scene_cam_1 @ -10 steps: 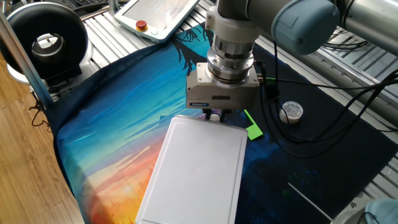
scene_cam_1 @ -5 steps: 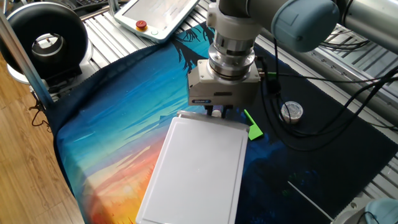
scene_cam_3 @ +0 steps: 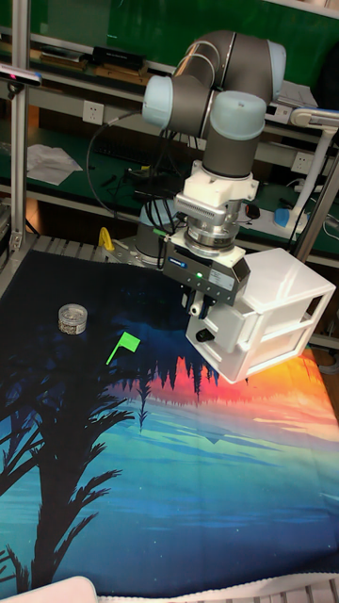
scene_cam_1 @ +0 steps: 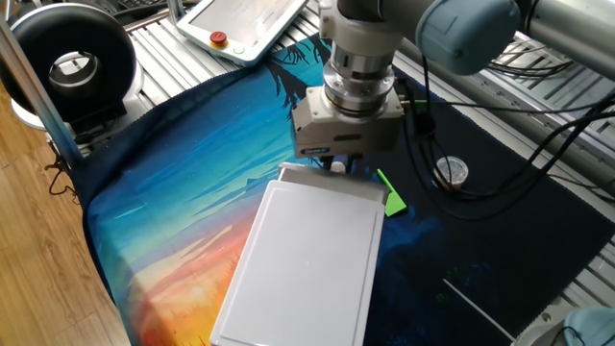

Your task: Grasp the handle and open the drawer

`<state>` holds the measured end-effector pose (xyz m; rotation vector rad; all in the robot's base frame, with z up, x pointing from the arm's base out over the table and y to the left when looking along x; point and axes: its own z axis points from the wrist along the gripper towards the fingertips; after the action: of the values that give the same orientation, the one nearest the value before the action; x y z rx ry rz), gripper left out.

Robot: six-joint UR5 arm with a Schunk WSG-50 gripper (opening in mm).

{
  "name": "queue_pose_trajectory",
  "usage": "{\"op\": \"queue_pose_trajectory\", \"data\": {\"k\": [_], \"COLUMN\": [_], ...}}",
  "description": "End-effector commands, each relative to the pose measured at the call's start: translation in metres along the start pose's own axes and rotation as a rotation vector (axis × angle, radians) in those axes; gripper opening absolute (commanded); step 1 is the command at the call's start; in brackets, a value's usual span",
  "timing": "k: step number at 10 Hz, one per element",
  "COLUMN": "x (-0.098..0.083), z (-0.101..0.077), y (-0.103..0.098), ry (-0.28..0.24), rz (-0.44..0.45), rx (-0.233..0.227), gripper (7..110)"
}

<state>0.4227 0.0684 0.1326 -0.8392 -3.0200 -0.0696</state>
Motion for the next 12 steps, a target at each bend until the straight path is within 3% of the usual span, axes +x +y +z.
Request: {"op": "queue_pose_trajectory", "data": {"k": [1, 12], "x": [-0.013, -0.049], "z": [-0.003, -0.009], "y": [-0.002, -0.022], "ry": [-0.021, -0.093], "rz": [-0.049, -0.207], "rx": [0.000, 0.069], "gripper": [7, 7]}}
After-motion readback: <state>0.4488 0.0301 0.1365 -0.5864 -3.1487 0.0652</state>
